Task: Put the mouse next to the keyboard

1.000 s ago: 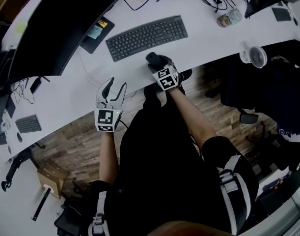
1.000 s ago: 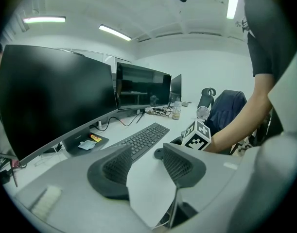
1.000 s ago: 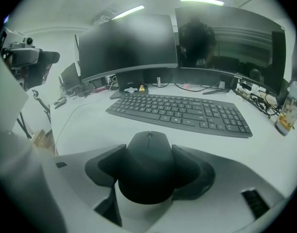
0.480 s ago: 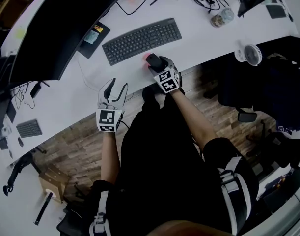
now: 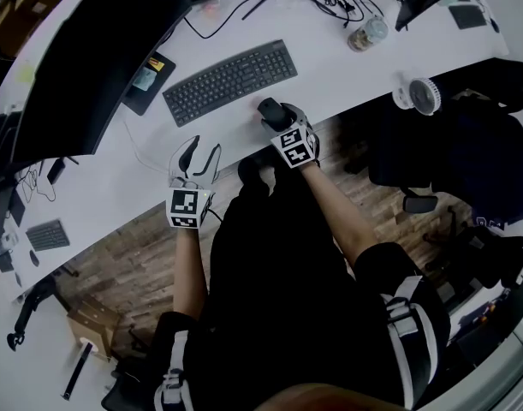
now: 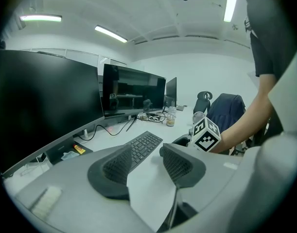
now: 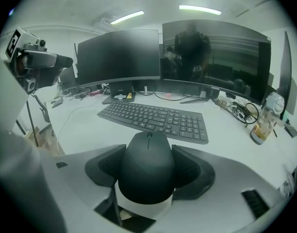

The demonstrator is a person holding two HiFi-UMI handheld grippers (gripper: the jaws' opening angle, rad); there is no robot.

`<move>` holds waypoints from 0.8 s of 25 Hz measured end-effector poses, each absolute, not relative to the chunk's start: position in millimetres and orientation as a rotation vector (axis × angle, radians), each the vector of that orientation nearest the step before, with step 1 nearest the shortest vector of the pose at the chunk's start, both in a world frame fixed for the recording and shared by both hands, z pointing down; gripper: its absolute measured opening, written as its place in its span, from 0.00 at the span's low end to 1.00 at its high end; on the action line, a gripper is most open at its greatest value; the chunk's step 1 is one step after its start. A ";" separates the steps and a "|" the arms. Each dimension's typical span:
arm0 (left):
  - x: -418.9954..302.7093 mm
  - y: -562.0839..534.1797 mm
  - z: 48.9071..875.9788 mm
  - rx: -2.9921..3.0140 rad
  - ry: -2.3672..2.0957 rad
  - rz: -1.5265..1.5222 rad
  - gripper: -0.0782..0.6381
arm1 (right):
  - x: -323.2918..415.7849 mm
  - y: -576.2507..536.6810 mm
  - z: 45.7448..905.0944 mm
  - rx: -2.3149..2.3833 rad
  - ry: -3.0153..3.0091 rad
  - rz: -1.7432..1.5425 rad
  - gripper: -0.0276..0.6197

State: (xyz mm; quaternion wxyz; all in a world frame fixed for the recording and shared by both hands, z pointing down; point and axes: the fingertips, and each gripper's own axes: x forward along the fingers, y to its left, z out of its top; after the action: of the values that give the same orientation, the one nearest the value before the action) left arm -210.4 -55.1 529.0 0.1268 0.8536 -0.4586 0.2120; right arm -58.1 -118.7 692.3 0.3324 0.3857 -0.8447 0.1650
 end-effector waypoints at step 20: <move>-138.8 -119.9 524.5 2.458 -1.380 0.595 0.39 | 33.7 -172.7 685.2 1.031 -2.187 0.464 0.50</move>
State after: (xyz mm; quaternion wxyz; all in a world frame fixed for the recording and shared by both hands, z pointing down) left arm -138.8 -119.9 524.5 0.1299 0.8460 -0.4748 0.2049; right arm 33.7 -172.7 685.2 0.3335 0.3947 -0.8375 0.1778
